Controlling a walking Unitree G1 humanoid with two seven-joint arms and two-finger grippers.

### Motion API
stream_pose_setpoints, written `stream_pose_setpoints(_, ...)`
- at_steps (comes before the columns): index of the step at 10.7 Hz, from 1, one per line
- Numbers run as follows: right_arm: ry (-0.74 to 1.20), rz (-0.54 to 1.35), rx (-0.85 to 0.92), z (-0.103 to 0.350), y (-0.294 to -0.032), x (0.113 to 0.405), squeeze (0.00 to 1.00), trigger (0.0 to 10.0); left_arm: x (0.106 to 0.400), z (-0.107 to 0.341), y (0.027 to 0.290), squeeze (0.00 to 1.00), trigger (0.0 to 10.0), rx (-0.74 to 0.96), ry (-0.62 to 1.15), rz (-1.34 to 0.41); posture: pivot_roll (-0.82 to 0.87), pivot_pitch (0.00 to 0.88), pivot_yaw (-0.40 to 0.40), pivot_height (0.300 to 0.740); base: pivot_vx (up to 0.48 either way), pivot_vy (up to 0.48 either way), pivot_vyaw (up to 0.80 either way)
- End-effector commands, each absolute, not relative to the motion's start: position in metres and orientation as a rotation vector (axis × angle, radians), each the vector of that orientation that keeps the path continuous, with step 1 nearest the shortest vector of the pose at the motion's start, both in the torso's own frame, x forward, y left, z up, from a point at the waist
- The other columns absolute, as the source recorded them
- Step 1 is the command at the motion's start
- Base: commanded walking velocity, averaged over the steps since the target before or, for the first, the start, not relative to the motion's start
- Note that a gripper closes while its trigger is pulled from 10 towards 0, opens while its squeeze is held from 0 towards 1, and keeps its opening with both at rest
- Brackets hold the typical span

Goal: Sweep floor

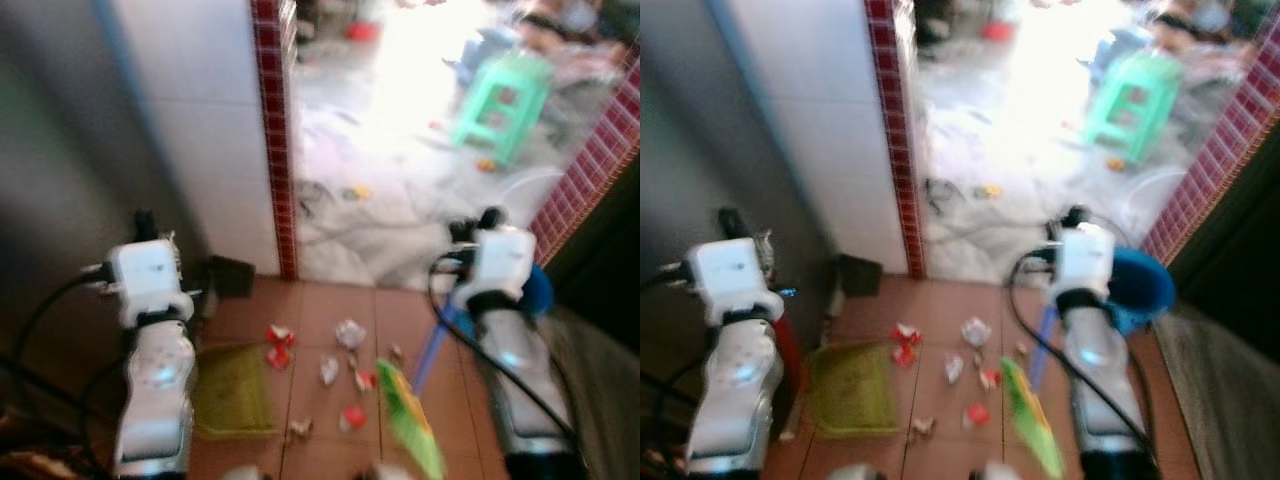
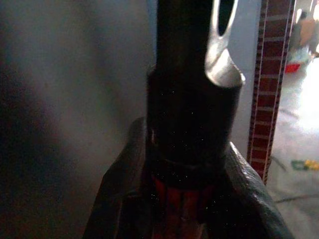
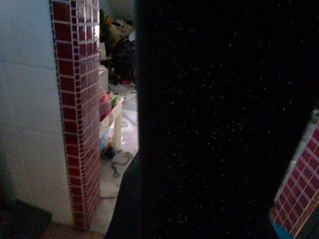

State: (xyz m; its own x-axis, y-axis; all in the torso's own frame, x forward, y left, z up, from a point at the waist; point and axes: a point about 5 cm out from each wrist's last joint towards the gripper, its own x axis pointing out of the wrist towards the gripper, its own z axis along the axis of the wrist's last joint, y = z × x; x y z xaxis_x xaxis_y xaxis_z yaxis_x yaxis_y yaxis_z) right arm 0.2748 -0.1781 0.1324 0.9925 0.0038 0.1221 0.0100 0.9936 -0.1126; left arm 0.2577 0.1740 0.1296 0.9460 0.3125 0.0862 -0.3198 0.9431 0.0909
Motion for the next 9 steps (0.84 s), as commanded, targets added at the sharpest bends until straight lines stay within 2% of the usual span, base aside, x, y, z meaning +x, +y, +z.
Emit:
stream_pose_setpoints(1,-0.168,0.023,-0.106,0.141,-0.17,0.278,0.0,10.0,0.258,0.141,0.178,0.0,10.0,0.114,-0.128,0.336,-0.03,0.007,-0.006,0.74,0.0,0.0,0.0)
stream_pose_setpoints(6,-0.175,0.015,-0.109,0.144,-0.171,0.281,0.0,10.0,0.262,0.131,0.185,0.0,10.0,0.217,-0.134,0.339,-0.04,0.008,-0.007,0.74,0.0,0.0,0.0)
stream_pose_setpoints(9,-0.179,0.005,-0.103,0.146,-0.169,0.287,0.0,10.0,0.279,0.112,0.176,0.0,10.0,0.237,-0.061,0.286,-0.05,0.01,-0.01,0.74,0.0,0.0,0.0)
